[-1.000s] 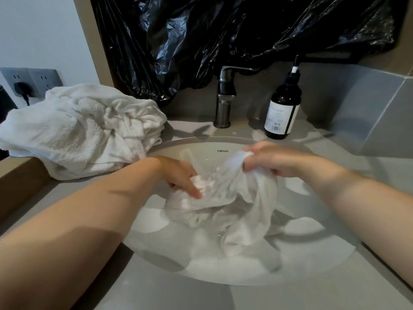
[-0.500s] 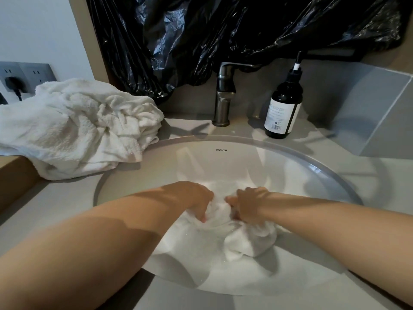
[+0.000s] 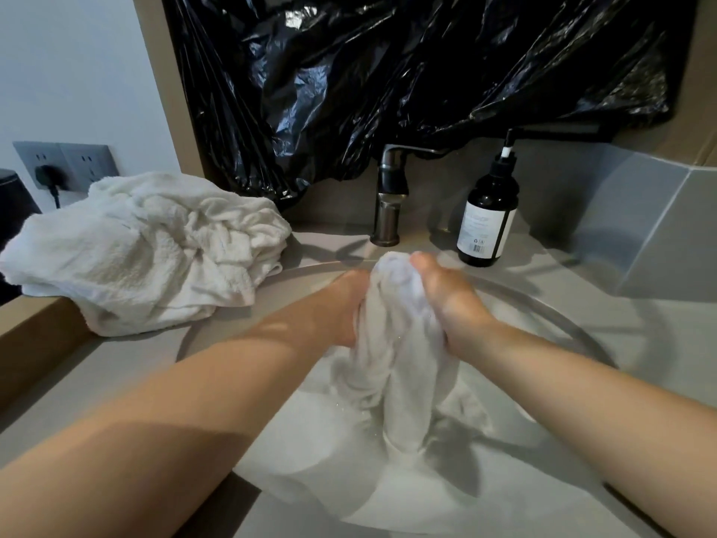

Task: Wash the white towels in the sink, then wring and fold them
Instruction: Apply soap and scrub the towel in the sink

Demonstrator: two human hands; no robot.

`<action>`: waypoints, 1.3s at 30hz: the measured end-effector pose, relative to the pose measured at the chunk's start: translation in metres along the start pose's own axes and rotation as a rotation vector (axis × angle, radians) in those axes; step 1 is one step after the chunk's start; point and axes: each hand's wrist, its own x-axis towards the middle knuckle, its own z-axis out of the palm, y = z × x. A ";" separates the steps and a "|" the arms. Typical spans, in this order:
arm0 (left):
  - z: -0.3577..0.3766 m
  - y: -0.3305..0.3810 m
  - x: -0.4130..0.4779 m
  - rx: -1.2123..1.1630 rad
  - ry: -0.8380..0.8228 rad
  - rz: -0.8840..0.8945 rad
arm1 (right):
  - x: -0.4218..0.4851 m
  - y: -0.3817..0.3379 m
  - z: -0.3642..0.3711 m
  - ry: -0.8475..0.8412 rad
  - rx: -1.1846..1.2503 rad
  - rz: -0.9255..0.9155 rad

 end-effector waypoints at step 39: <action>-0.016 -0.019 0.020 1.019 0.004 -0.044 | 0.031 0.026 -0.038 -0.292 -1.154 0.095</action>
